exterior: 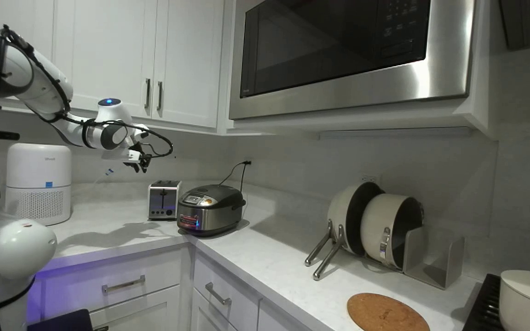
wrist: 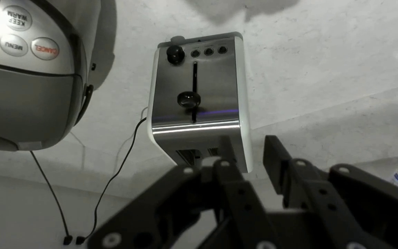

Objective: Push the toaster press handle down

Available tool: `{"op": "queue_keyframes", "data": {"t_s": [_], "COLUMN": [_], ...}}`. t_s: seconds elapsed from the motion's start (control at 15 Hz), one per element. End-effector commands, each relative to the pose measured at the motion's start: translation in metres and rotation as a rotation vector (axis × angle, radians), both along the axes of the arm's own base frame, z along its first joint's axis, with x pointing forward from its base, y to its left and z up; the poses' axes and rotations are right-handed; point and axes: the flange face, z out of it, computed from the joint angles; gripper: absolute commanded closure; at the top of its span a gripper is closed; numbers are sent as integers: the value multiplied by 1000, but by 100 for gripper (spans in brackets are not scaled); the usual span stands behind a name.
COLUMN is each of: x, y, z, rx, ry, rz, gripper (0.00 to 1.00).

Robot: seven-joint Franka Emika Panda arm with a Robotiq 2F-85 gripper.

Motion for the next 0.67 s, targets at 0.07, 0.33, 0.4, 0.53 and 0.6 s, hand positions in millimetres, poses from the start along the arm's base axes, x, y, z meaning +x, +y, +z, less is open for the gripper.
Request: {"op": "queue_keyframes", "data": {"t_s": [0.07, 0.33, 0.4, 0.53, 0.6], "x": [24, 36, 39, 45, 49], "y": [21, 34, 37, 44, 46], "z": [-5, -17, -19, -27, -30], "rx": [7, 10, 11, 8, 6], "ry": [-2, 0, 2, 6, 4], "rz": [-15, 7, 9, 14, 16], "gripper": [100, 100, 100, 100, 100]}}
